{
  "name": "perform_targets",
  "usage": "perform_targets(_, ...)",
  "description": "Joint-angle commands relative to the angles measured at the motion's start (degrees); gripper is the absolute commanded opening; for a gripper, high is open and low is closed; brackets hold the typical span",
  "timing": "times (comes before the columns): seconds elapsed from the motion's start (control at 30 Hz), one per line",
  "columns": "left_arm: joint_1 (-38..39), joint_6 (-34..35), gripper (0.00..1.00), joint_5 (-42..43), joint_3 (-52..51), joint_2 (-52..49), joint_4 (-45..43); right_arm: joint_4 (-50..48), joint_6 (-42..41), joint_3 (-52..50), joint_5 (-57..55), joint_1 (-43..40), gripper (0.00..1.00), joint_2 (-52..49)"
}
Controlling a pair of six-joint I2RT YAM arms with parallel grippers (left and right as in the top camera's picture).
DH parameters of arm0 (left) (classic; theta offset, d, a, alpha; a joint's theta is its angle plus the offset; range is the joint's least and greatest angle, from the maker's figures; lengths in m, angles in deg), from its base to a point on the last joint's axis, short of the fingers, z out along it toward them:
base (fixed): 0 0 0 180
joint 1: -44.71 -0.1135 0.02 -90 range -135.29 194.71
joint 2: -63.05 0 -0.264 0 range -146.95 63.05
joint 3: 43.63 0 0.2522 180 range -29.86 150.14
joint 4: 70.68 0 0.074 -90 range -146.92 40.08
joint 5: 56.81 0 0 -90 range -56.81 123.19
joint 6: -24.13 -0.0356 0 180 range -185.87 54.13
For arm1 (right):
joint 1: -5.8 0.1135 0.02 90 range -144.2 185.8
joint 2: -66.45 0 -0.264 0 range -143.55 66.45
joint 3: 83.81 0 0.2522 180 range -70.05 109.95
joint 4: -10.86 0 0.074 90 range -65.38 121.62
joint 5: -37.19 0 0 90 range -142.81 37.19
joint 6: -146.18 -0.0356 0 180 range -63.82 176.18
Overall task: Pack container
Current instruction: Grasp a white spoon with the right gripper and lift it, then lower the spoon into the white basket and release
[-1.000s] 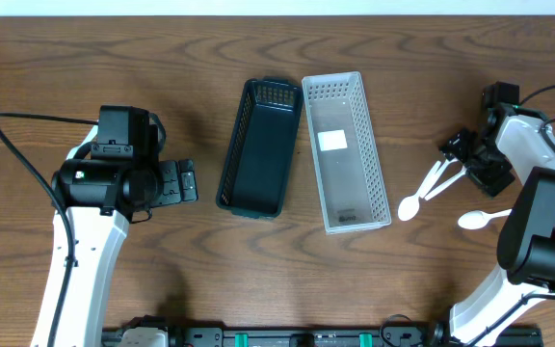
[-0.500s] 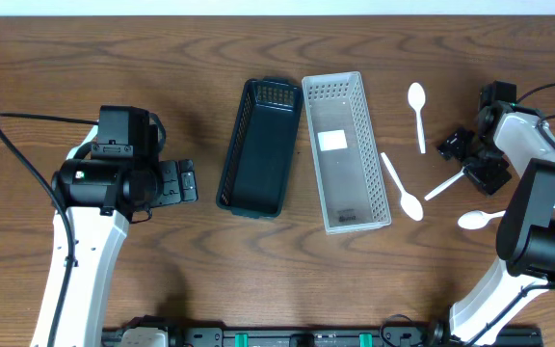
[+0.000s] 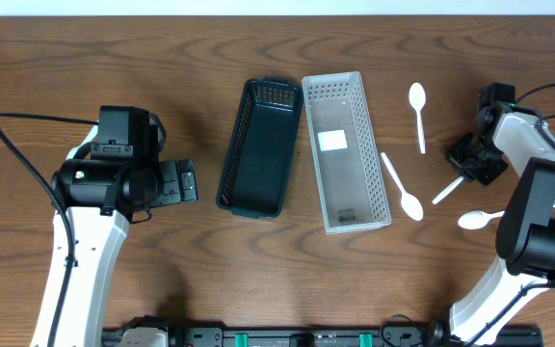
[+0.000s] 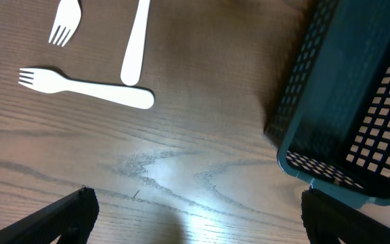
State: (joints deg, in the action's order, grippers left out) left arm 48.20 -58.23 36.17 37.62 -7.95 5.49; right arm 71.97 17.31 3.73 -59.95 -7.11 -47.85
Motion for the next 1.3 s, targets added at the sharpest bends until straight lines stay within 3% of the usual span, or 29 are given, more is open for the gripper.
perform_targets(0.0, 0.09, -0.52, 0.98, -0.68, 1.16, -0.07, 0.11, 0.44, 0.15, -0.76, -0.35, -0.63, 0.01, -1.75)
perform_targets(0.17, 0.09, -0.52, 0.98, -0.7, 1.16, -0.07, 0.11, 0.24, 1.36, -0.57, -0.33, -0.55, 0.01, -1.16)
perform_targets(0.43, 0.09, -0.52, 0.98, -0.72, 1.14, -0.07, 0.35, 4.15, 11.93, 8.35, 0.9, 3.69, 0.01, 8.94)
perform_targets(0.53, 0.09, -0.55, 0.98, -0.94, 1.14, -0.07, 0.31, 7.19, 17.35, 14.29, 3.19, 8.2, 0.01, 14.21)
perform_targets(0.77, 0.09, -0.55, 0.98, -3.69, 1.14, -0.07, 0.35, 11.21, 17.7, 23.19, 2.45, 23.21, 0.01, 20.15)
perform_targets(1.03, 0.09, -0.52, 0.98, -3.69, 1.11, -0.07, 0.33, 13.29, 16.33, 23.06, 5.09, 29.81, 0.01, 17.18)
perform_targets(1.27, 0.09, -0.52, 0.98, -3.67, 1.11, -0.07, 0.33, 15.69, 18.84, 22.8, 7.58, 35.71, 0.01, 8.76)
